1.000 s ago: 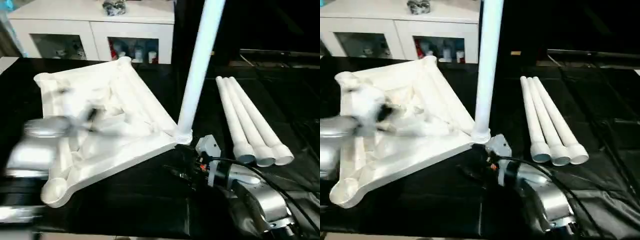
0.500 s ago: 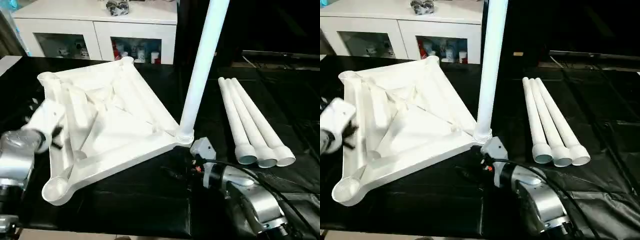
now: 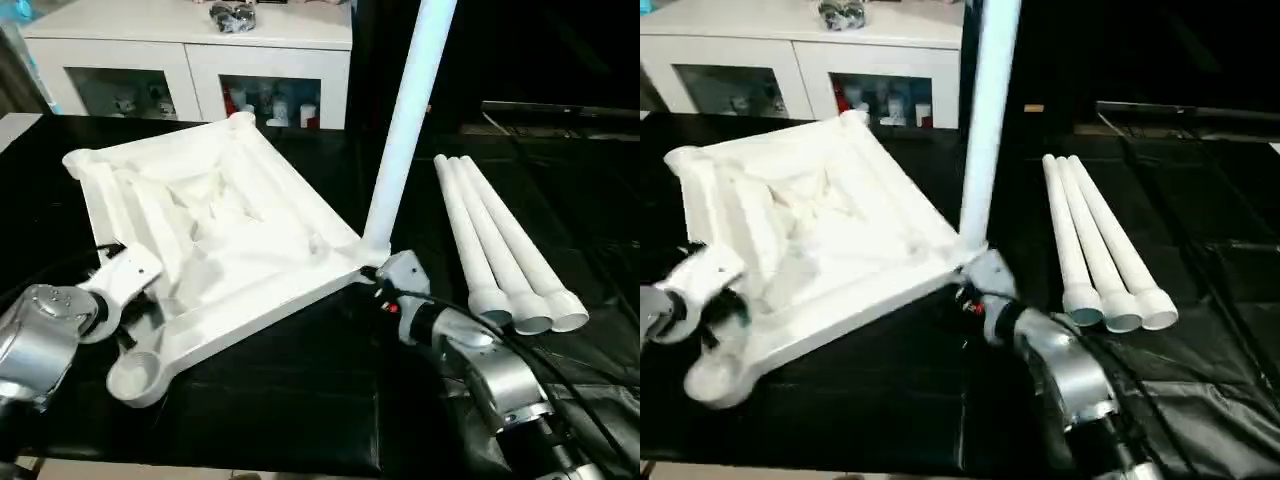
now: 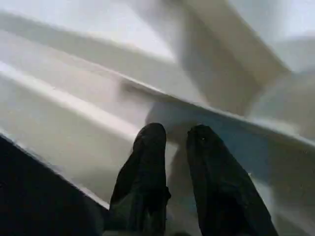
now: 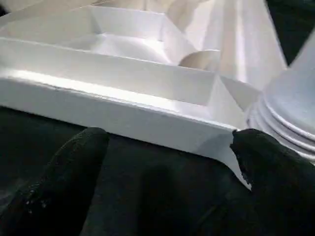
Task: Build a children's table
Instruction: Rotate table base
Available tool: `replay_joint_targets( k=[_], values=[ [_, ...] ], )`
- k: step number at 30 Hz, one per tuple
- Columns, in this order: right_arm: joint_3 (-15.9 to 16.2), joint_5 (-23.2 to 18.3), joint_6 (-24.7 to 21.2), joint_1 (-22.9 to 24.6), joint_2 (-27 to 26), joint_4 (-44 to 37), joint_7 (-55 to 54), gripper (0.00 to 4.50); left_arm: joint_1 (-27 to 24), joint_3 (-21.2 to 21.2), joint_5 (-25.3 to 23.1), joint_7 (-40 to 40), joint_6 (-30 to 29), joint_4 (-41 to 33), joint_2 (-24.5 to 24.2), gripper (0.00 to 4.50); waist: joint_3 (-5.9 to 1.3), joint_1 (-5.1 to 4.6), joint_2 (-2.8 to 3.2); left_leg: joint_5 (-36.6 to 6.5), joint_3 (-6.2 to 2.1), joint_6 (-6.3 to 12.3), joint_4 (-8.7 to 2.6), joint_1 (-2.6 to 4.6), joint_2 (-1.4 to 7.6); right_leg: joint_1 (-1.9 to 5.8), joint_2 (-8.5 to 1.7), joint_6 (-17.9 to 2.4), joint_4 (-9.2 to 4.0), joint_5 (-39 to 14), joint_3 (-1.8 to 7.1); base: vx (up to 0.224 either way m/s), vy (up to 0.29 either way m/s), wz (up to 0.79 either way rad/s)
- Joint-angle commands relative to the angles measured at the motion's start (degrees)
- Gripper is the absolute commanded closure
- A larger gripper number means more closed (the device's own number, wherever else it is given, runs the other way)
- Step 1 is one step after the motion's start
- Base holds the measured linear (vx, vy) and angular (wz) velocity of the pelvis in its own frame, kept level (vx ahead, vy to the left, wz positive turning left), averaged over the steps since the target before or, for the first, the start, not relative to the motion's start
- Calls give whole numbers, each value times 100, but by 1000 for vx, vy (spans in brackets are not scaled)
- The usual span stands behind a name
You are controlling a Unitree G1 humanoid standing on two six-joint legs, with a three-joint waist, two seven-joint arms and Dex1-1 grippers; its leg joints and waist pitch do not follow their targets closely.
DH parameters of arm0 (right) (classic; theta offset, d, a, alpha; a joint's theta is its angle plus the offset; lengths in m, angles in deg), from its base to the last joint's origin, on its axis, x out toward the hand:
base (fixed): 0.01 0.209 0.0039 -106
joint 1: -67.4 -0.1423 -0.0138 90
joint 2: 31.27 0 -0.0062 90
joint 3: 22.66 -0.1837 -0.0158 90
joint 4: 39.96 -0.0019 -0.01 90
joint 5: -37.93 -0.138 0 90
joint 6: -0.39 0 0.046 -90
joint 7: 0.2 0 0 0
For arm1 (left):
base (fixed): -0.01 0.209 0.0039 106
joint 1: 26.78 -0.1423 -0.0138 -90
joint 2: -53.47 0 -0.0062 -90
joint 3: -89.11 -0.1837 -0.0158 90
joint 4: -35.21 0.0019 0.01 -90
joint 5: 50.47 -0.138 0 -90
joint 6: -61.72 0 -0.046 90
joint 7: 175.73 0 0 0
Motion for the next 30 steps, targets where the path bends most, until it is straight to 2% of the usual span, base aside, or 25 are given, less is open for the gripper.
replay_joint_targets(
  k=[1,6,7,8,9,12,15,16,18,21,25,27,28,29,30],
  values=[
    [-127,70,42,-135,14,145,-160,0,-154,-291,190,-440,-98,-216,-92,355,-318,0,108,-1020,-247,32,-451,69,413,218,-637,-1096,-426,-1007,454,0,0,0],
    [-172,117,113,-254,-10,350,-285,0,-356,-500,401,-1090,331,-576,-293,355,-300,-18,105,-1176,-244,-13,-463,80,406,212,-633,-1008,-458,-1335,462,0,0,0],
    [-175,137,183,-328,-25,488,-337,0,-516,-604,737,-1624,406,-984,-407,355,-303,-11,102,-1190,-245,-27,-465,95,415,208,-639,-1007,-459,-1351,462,0,0,0],
    [-179,156,211,-356,-34,539,-355,0,-601,-666,869,-1882,478,-1164,-483,355,-304,-15,111,-1166,-257,-55,-476,80,429,219,-649,-1030,-436,-1321,463,0,0,0],
    [-182,172,230,-376,-41,575,-369,0,-664,-721,986,-2075,456,-1315,-536,355,-306,-14,107,-1167,-246,-76,-475,98,430,195,-634,-1045,-430,-1272,469,0,0,0],
    [-191,195,266,-421,-53,656,-391,0,-685,-823,1080,-2215,433,-1461,-504,355,-302,-33,99,-1114,-221,-73,-471,87,404,212,-615,-1081,-408,-1102,476,0,0,0],
    [-193,202,298,-457,-58,720,-412,0,-606,-929,1136,-2240,416,-1522,-332,355,-295,-31,85,-1067,-216,-42,-456,81,392,230,-631,-1040,-438,-1271,480,0,0,0],
    [-184,198,314,-466,-55,740,-423,0,-494,-959,1230,-2220,417,-1521,-87,355,-289,-40,70,-1092,-213,-38,-459,76,388,231,-621,-1010,-452,-1391,478,0,0,0],
    [-178,196,322,-466,-52,745,-424,0,-448,-959,1265,-2204,430,-1508,14,355,-294,-31,81,-1096,-213,-51,-453,95,394,220,-617,-966,-461,-1474,477,0,0,0],
    [-194,223,351,-469,-66,781,-416,0,-290,-1017,1323,-2083,477,-1421,333,355,-303,-43,78,-1039,-209,-39,-454,83,389,227,-599,-958,-451,-1356,471,0,0,0],
    [-230,243,366,-487,-117,805,-438,0,139,-1141,1155,-1614,549,-929,1043,355,-325,-18,97,-949,-202,-27,-426,90,379,238,-598,-999,-435,-1119,470,0,0,0],
    [-230,242,355,-487,-135,787,-452,0,246,-1166,1069,-1495,671,-762,1171,355,-334,-29,93,-914,-213,-4,-427,58,380,277,-610,-990,-431,-1107,466,0,0,0],
    [-230,241,345,-483,-147,769,-462,0,340,-1160,1024,-1376,709,-619,1291,355,-340,-30,75,-865,-211,26,-416,56,375,278,-609,-958,-440,-1105,464,0,0,0],
    [-238,236,335,-478,-160,757,-471,0,434,-1134,975,-1242,808,-464,1418,355,-334,-32,93,-848,-204,47,-414,53,364,269,-599,-958,-451,-1115,463,0,0,0],
    [-246,231,327,-473,-166,744,-478,0,520,-1098,922,-1091,956,-317,1537,355,-340,-32,86,-834,-201,61,-404,54,363,274,-598,-944,-460,-1104,460,0,0,0]
  ],
)
